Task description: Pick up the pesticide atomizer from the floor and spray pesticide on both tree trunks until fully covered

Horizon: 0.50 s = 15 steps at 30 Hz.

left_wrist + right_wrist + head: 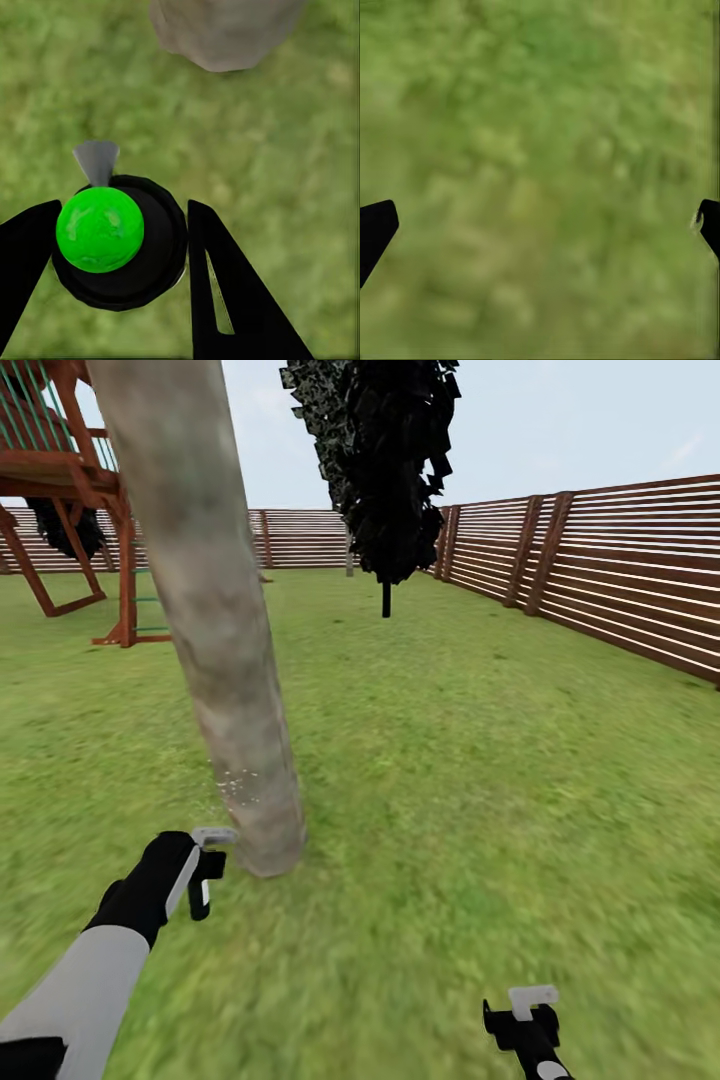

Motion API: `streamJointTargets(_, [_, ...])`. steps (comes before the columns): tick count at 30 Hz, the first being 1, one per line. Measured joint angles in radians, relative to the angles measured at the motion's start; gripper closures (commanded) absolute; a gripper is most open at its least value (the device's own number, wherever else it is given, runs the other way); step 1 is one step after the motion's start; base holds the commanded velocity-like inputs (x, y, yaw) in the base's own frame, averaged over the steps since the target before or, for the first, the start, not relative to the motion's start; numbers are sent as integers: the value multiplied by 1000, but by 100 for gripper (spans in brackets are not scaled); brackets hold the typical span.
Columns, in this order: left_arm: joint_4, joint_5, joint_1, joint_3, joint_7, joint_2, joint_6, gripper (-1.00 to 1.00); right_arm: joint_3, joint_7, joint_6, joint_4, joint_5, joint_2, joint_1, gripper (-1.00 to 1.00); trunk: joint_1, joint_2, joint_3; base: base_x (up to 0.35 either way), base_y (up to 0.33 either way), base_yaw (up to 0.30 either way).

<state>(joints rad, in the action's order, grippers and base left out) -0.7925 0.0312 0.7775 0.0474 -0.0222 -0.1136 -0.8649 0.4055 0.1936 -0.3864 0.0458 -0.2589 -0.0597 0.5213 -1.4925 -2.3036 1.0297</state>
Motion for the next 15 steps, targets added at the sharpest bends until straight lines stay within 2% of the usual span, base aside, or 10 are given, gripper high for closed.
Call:
streamJointTargets(2, [0, 11, -18, 0, 0, 1, -1, 100, 0, -1, 0, 1, 0, 0, 0, -100, 0, 0, 0, 159, -240, 0])
streamJointTargets(8, [0, 14, -52, 4, -6, 4, 0, 100, 0, -2, 0, 1, 0, 4, 0, -100, 0, 0, 0, 65, -270, 19])
streamJointTargets(15, [-1, 11, -54, 7, -6, 6, 2, 100, 1, -1, 0, 1, 0, 5, 0, -100, 0, 0, 0, 82, -275, 256])
